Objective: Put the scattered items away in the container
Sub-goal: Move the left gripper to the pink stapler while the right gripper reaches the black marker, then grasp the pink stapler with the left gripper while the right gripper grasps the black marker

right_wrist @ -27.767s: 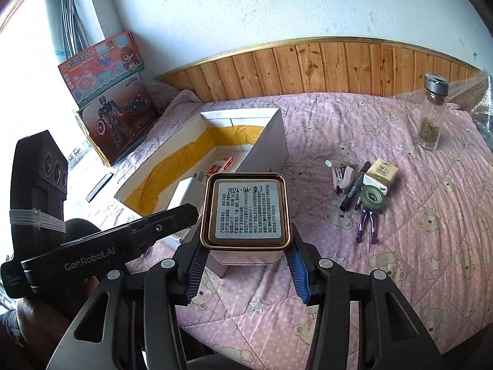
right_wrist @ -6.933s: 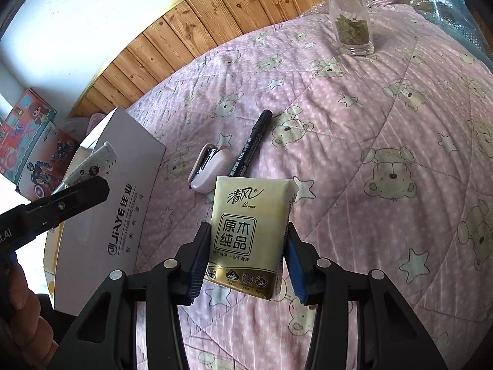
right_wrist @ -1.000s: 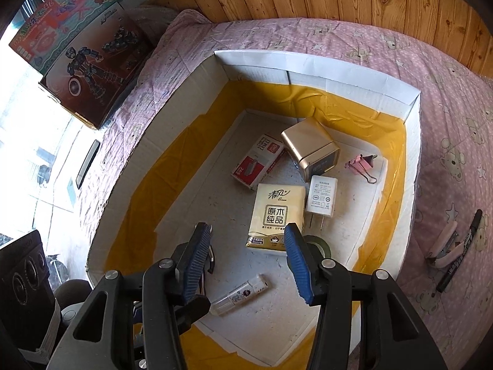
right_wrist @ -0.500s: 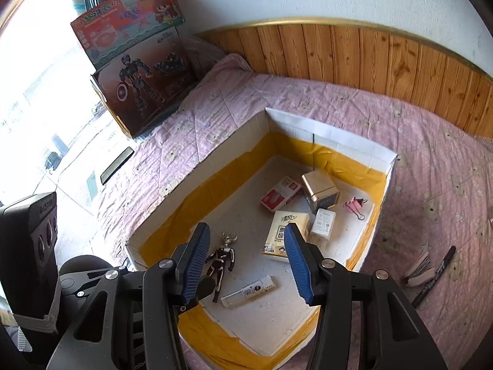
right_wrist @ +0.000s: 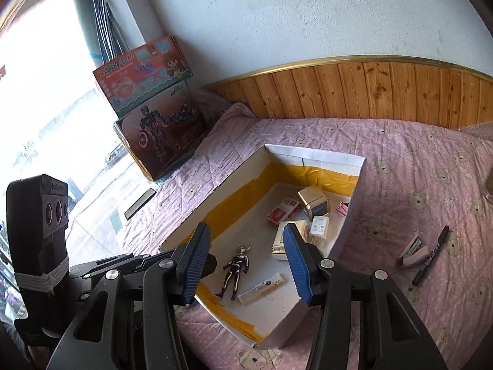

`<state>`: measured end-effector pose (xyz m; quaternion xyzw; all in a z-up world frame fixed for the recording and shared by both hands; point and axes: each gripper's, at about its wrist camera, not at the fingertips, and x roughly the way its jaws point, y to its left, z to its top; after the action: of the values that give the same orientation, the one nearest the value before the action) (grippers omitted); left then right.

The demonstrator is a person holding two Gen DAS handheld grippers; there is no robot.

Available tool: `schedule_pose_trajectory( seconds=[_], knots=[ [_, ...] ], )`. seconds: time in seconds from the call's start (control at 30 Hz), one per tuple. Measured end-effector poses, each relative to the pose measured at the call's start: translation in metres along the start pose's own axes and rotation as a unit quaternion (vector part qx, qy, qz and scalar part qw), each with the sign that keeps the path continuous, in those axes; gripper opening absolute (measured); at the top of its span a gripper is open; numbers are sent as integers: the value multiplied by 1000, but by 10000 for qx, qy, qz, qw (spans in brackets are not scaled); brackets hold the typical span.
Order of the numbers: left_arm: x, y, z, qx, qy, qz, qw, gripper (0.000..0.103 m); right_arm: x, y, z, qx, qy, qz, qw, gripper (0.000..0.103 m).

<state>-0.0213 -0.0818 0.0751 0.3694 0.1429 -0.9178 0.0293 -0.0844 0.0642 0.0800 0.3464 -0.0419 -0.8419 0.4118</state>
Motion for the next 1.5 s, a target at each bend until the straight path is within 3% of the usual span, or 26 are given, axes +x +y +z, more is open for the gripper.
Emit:
schedule_pose_trajectory(
  seconds=[0.2,0.47,0.7,0.9,1.1,1.33,1.43,1.5],
  knots=[
    [2,-40,-11,448,45,-396,9982,30,-31,-40,-22,605,-248,-118,9978,51],
    [29,-91,-16,964,386,-735,9919,32,-37,-120,-51,1677,-141,-560,9841,51],
    [76,-118,-12,952,856,-977,9869,33,-18,-184,-58,2268,167,-1133,9672,30],
    [119,-138,-10,1145,1021,-962,9835,33,20,-242,-59,2561,532,-1555,9526,26],
    [174,-149,-10,1282,1309,-830,9796,33,63,-274,-63,2454,974,-1722,9490,26],
    [217,-147,-7,1037,1500,-675,9809,33,93,-273,-53,1474,1167,-1856,9645,25],
    [228,-151,-1,999,1484,-679,9815,33,93,-277,-50,1301,1283,-1826,9661,15],
    [234,-155,3,977,1431,-717,9823,34,84,-282,-50,1407,1349,-1869,9628,15]
  ],
)
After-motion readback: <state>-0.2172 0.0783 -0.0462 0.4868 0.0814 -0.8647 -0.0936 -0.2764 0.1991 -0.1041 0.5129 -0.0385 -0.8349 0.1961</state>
